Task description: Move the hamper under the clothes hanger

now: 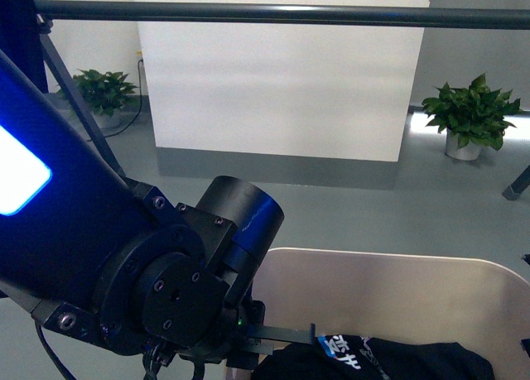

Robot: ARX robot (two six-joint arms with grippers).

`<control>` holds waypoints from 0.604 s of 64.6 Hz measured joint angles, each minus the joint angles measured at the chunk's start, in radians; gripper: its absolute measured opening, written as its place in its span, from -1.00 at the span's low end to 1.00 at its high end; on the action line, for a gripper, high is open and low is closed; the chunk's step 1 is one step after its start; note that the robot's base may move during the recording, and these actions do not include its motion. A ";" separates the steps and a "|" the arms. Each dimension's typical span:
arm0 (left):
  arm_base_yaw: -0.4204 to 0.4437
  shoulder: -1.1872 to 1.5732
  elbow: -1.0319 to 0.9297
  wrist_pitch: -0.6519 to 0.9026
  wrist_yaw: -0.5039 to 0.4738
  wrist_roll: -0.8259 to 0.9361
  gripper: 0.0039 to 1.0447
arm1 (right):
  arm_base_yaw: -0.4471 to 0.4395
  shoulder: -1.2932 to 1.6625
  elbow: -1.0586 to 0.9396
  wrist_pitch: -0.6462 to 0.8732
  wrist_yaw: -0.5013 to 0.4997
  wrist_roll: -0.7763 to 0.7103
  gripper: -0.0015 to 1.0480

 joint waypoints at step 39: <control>0.078 0.285 0.410 0.056 0.005 0.157 -0.93 | 0.037 0.285 0.476 -0.090 -0.003 0.199 -0.95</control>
